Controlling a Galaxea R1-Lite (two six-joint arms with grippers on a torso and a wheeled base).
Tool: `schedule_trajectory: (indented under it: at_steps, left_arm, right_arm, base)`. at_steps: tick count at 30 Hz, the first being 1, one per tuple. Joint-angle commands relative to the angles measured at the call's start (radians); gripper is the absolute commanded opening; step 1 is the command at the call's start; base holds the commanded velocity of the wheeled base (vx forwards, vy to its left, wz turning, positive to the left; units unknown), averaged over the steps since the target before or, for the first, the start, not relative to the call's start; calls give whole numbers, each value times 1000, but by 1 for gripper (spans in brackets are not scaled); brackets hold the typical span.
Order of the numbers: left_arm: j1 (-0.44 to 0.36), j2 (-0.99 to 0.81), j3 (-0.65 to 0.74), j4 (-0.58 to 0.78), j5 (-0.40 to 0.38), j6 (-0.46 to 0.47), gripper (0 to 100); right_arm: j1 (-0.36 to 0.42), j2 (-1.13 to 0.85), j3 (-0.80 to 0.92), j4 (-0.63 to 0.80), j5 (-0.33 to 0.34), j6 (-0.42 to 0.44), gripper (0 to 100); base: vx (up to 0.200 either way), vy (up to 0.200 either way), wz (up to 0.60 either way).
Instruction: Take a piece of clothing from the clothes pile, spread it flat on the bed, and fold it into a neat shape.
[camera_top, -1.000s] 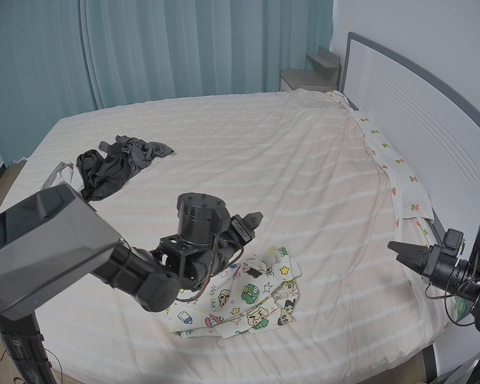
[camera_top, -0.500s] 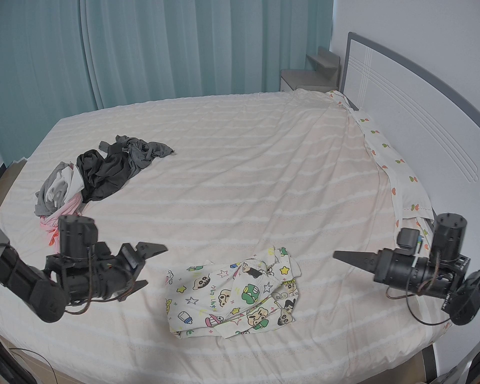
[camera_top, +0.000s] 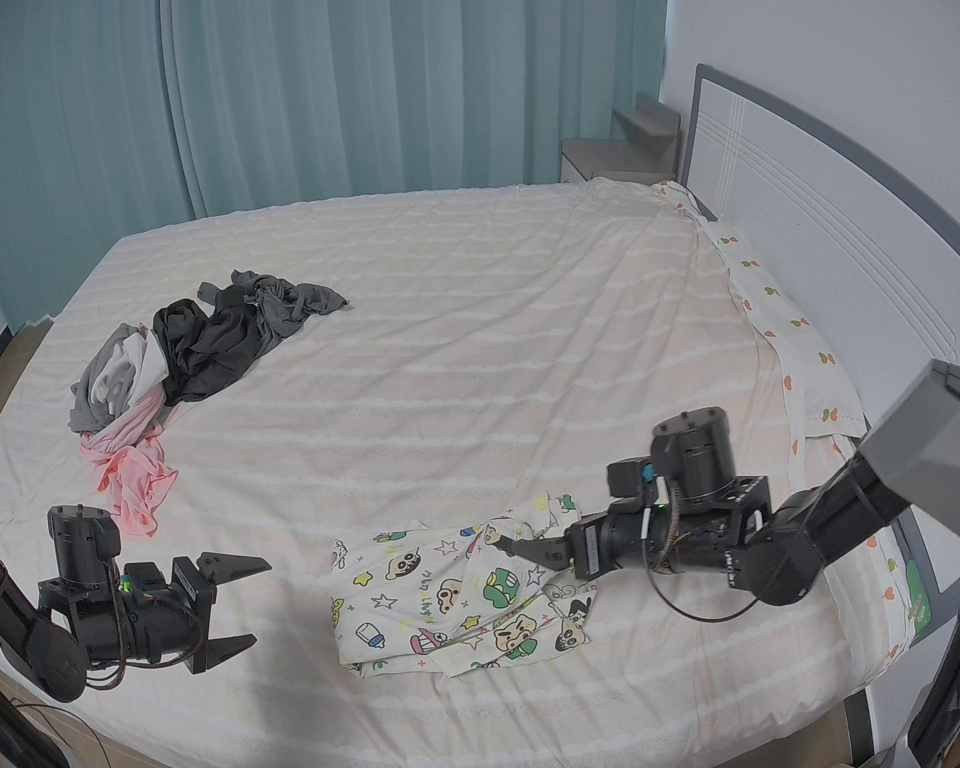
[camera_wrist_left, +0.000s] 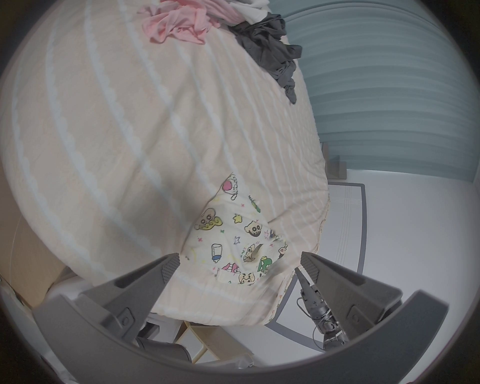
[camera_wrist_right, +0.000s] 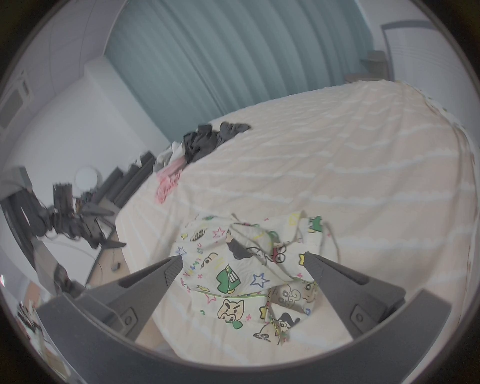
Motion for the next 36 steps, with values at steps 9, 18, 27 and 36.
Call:
schedule_trajectory:
  at_steps: [9, 18, 27, 36]
  left_arm:
    - [10, 42, 54, -40, -12, -6, 100]
    - [10, 42, 57, -40, -12, -6, 100]
    - [10, 42, 57, -40, -12, -6, 100]
    - [9, 44, 57, -40, -12, -5, 100]
  right_arm:
    - [56, 145, -160, 32, -6, -113, 100]
    - [58, 193, -269, 97, -9, -142, 100]
    - [58, 253, -313, 94, -12, -163, 100]
    - [54, 228, -301, 97, -35, -163, 0]
  base:
    - [0, 0, 0]
    - [0, 0, 0]
    - [0, 0, 0]
    - [0, 0, 0]
